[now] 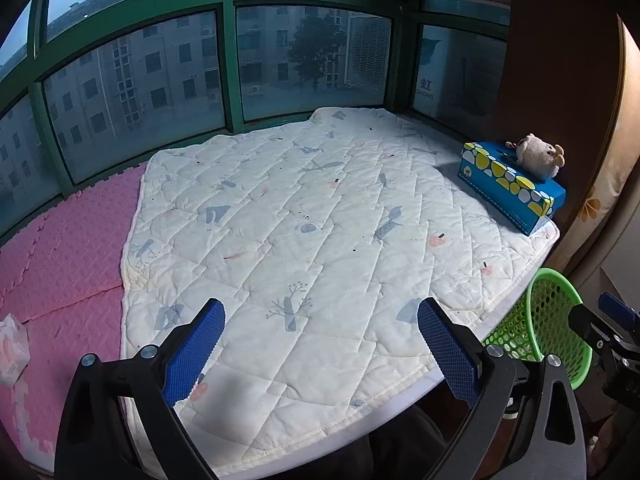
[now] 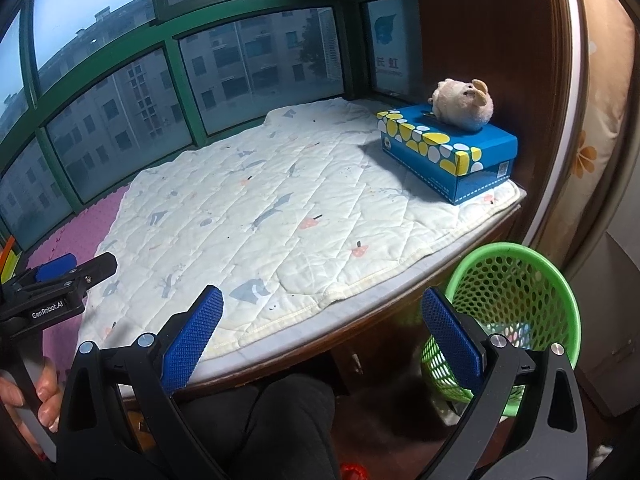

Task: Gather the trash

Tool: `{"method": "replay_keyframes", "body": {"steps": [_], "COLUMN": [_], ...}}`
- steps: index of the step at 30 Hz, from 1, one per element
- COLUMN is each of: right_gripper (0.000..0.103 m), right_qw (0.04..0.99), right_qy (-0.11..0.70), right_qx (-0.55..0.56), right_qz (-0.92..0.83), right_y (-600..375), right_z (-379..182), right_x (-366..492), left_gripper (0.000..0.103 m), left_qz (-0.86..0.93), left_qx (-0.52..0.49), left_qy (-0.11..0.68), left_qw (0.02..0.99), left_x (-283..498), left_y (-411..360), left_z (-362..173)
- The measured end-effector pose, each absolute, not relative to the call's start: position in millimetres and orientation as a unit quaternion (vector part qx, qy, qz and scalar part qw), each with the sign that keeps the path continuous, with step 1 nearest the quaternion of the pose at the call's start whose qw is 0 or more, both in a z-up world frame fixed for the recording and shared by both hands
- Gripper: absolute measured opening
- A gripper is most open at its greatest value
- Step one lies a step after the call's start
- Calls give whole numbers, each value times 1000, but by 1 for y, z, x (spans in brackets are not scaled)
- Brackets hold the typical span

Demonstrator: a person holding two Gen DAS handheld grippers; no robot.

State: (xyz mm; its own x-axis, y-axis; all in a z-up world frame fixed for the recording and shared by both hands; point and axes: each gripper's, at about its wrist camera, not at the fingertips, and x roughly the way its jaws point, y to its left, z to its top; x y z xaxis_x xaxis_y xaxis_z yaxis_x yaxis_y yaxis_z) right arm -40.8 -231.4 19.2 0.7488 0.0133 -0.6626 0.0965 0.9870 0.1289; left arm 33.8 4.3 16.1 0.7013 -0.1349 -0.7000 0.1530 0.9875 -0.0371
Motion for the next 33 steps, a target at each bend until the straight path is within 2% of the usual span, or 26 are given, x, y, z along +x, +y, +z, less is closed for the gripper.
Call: {"method": "replay_keyframes", "body": {"steps": [33], "right_gripper": [98], "right_qw": [934], "right_qy": [351], "right_qx": [69], "right_qz": [6], "right_y": [-211], "right_z": [19], "right_x": [-28], "left_gripper": [94], "left_qz": [-21], "left_qx": [-14], "left_qy": [374], "left_qw": [927], "left_x": [36], "left_y": [32], "left_z": [17]}}
